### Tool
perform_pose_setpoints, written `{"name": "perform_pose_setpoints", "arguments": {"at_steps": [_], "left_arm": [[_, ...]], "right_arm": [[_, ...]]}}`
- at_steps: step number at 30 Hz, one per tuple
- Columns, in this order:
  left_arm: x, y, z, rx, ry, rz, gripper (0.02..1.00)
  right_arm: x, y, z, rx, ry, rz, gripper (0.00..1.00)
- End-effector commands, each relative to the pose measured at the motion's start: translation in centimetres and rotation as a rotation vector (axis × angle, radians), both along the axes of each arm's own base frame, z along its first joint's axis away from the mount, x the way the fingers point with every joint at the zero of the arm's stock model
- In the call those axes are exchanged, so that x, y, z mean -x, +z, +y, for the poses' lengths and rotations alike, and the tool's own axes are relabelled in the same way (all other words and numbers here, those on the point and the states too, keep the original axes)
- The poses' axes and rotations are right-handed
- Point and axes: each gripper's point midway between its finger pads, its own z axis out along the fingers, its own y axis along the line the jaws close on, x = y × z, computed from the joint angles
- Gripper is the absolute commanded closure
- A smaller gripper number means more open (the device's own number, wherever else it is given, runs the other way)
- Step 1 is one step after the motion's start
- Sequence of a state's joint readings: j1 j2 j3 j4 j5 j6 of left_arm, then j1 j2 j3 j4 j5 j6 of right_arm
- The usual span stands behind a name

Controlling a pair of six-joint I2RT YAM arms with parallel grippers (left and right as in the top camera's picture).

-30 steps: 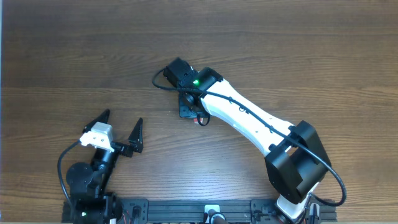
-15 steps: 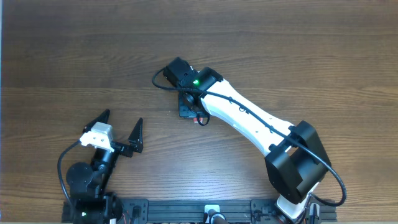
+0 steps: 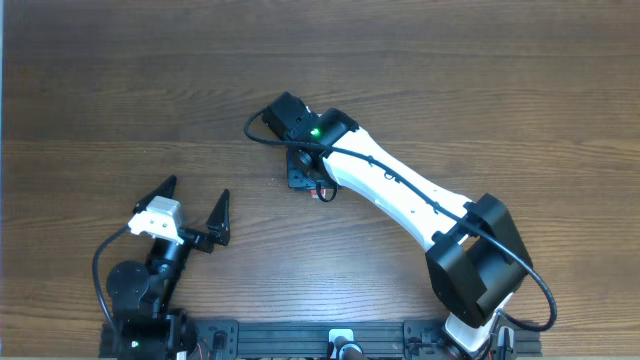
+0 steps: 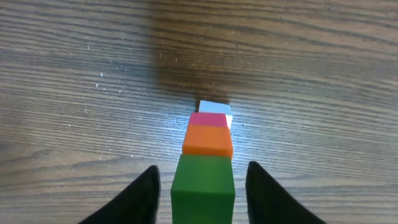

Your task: Stack Cubes

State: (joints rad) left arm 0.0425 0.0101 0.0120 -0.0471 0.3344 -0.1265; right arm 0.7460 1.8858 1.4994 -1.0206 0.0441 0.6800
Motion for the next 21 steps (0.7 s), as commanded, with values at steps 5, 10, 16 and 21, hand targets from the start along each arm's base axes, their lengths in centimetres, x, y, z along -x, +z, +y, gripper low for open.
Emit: {"name": "perform_pose_setpoints", "arguments": {"at_steps": [5, 10, 16, 21], "left_arm": [[0.0, -0.1, 0.0, -0.014, -0.006, -0.007, 0.02], [0.0, -0.1, 0.0, -0.014, -0.006, -0.007, 0.02], [0.0, -0.1, 0.0, -0.014, -0.006, -0.007, 0.02], [0.0, -0.1, 0.0, -0.014, -0.006, -0.007, 0.02]], "right_arm": [[-0.2, -0.8, -0.5, 0.017, -0.014, 0.01, 0.205], [-0.8, -0.6, -0.8, 0.013, -0.023, -0.002, 0.066], [-3.6, 2.1, -0.9, -0.019, -0.007, -0.057, 0.073], [-6.6, 2.5, -1.0, 0.01, 0.025, -0.043, 0.086]]}}
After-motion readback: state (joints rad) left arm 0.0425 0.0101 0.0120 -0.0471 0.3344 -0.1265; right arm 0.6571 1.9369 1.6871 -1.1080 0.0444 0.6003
